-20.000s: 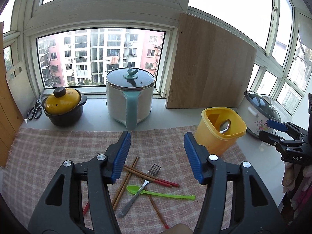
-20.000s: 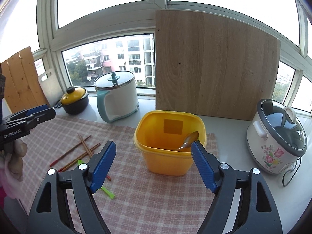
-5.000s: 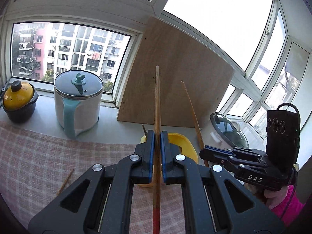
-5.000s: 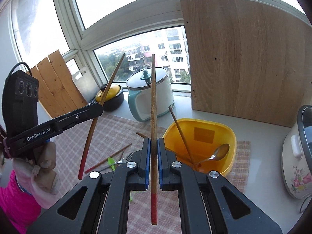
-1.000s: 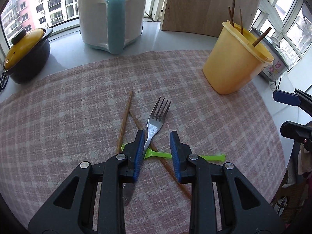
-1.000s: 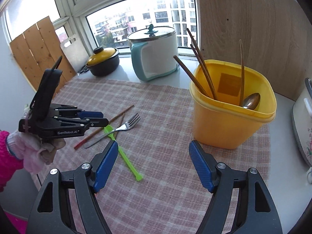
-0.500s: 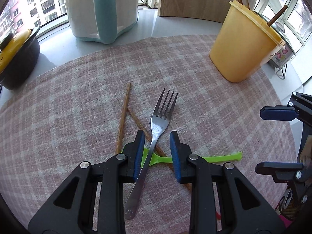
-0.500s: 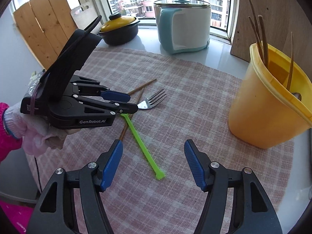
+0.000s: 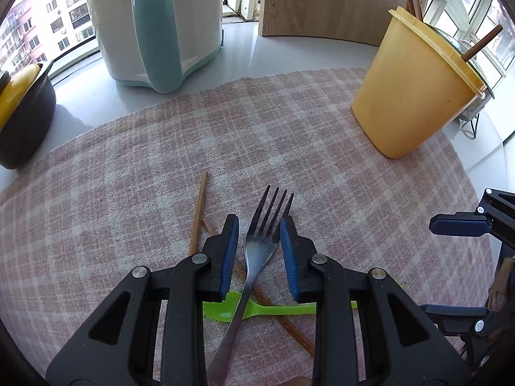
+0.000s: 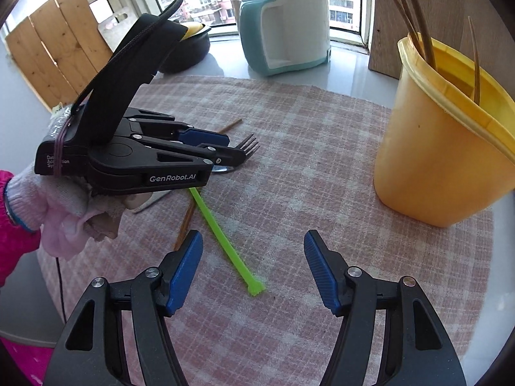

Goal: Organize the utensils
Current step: 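Move both tools back down toward the fork and last chopstick, then close the left tool on the red-tipped chopstick while the right tool reaches the steel fork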

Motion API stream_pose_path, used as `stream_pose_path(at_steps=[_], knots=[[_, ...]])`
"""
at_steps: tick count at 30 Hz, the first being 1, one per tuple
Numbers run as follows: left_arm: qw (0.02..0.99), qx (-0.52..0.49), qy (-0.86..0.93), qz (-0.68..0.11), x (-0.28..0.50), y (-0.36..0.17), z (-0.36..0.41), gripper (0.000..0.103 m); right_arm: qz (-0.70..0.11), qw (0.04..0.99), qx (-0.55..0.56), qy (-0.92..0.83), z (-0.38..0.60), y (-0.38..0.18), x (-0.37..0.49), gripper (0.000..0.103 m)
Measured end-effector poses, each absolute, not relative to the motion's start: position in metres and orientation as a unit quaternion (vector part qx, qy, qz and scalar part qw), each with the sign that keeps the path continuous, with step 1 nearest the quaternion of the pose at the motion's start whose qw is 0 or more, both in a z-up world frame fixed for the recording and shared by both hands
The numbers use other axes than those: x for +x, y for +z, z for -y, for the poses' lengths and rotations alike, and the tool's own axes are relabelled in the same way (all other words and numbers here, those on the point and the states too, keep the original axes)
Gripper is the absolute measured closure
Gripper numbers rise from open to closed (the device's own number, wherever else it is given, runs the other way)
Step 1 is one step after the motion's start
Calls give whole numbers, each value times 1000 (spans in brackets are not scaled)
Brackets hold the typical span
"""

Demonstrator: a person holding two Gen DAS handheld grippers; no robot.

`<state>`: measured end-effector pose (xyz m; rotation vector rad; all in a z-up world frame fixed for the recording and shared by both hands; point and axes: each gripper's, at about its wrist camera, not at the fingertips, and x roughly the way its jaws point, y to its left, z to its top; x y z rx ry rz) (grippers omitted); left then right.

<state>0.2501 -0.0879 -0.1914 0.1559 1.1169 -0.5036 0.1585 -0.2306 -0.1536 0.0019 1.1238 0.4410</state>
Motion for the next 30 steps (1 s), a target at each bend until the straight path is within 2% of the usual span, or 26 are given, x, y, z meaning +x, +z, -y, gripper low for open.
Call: stream_pose_path(at_steps=[7,10,13,20,30], knots=[[827,65,-205,-520,247,-187,40,77,-511,839,23,189,213,-166,174,39],[824,60,-205,-525,246,-189,27,77,-512,839,46,175,204,-175,188,50],[820,58,-215,-527,242,-190,22,77,-510,842,73,162,199,-183,201,53],[813,63,-238,-529,241,-193,31,77,-506,847,106,127,195,-197,221,61],[806,85,-243,-532,252,-207,45,77,-505,850,96,113,187,-204,232,66]])
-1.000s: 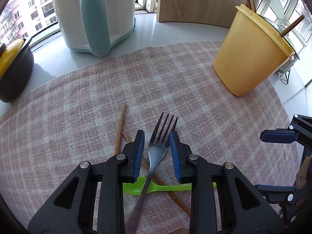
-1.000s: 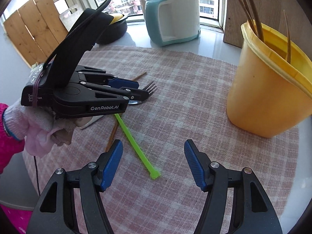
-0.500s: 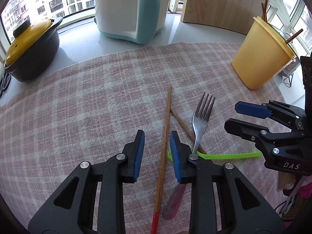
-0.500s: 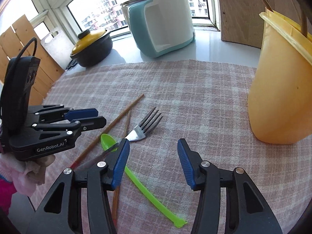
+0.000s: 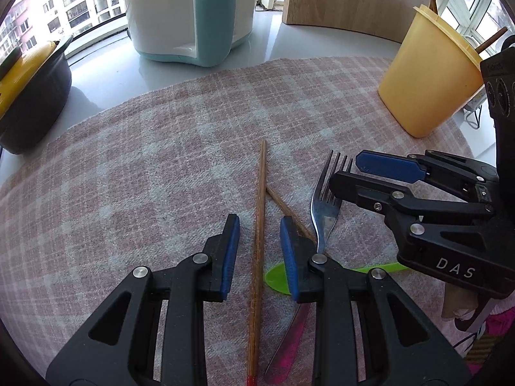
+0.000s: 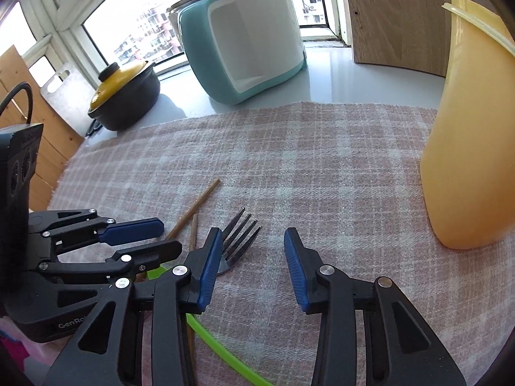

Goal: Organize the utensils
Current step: 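Close the left tool on the red-tipped chopstick while the right tool reaches the steel fork, then close the right tool on the steel fork while the left tool holds the chopstick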

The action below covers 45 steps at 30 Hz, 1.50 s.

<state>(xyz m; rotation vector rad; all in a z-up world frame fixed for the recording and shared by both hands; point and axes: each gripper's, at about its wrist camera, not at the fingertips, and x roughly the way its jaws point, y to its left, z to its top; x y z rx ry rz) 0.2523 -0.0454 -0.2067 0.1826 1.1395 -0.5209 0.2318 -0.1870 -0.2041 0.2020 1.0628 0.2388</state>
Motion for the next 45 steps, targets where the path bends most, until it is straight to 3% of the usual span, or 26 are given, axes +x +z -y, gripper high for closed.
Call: stream_pose_path(at_steps=[2,4,10,18,20,21,24,28,45], knots=[[807,86,-241,-532,254,-207,45,80,-506,850,94,112,185,-206,233,66],[810,89,-232,-532,256,-208,43,93,-507,849,96,110,184,-207,236,68],[811,74,-228,-534,257,-209,31,98,-508,848,95,113,182,-209,243,72],[806,69,-228,-542,258,-207,24,98,-507,848,84,132,172,-207,244,89],[804,68,-227,-546,262,-207,28,92,-507,847,85,135,172,-205,245,92],[804,68,-226,-546,264,-207,30,82,-507,847,85,136,172,-204,245,95],[809,78,-221,-539,267,-208,38,79,-507,847,82,140,171,-203,244,96],[815,79,-214,-533,271,-210,35,99,-507,847,86,139,172,-203,243,96],[865,-39,-152,-477,233,-161,-52,100,-452,871,44,188,157,-149,226,99]])
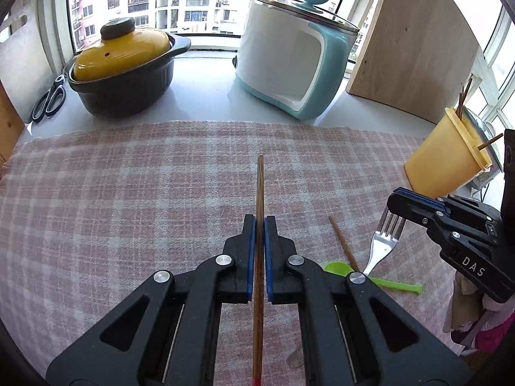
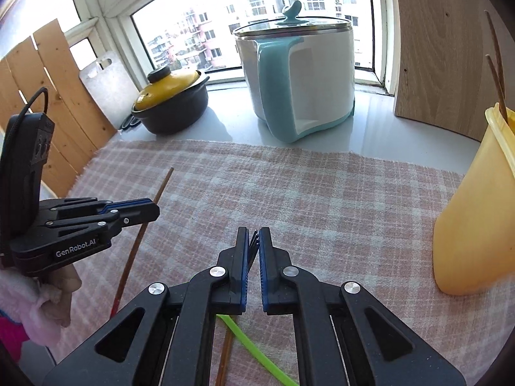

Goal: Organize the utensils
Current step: 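Close the right tool on the steel fork while the left tool holds the chopstick, then lift the chopstick and fork and carry both tools over the yellow bin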

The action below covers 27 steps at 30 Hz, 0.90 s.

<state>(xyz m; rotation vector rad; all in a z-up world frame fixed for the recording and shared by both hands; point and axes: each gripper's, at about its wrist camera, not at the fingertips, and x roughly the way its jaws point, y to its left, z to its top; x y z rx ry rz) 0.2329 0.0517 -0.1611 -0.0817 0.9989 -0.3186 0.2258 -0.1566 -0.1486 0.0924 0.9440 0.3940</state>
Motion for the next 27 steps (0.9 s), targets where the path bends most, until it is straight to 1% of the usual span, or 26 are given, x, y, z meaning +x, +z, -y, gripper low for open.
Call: stream_pose_path(at_steps=[9,27], knots=[[883,-59,-146,-443,191,-129,-55,100,-415,880,37,229,150,-113,207,102],[904,-84,-128,-399,130,-90,-59,100,-373,890,12,264,148,-71,171,102]])
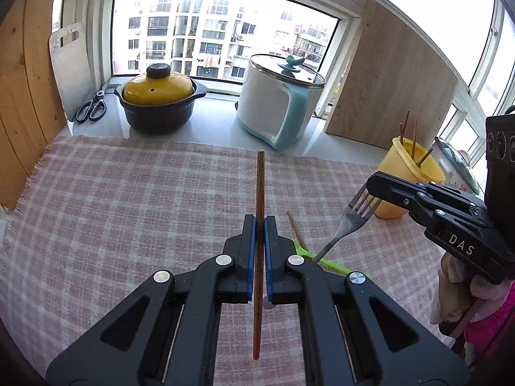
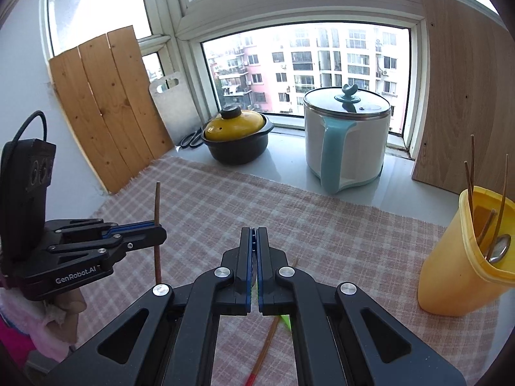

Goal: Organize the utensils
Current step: 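Lift the chopstick and fork and carry both tools over the yellow bin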

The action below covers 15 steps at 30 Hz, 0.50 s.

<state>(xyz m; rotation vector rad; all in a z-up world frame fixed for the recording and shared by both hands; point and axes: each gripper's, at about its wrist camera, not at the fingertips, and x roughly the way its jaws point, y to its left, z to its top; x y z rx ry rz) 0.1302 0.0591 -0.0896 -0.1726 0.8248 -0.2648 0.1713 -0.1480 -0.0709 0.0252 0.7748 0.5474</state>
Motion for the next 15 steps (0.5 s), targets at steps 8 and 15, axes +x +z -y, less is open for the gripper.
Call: stream_pose_path(at_steps=[8,15], knots=[[913,-85,-140,-373,118,-62,-44,100,-354,898,9,261,172,-47,159,102],[920,-89,-167,-344,116,-34,-9,100,-337,909,-10,247,211,-20,147,102]])
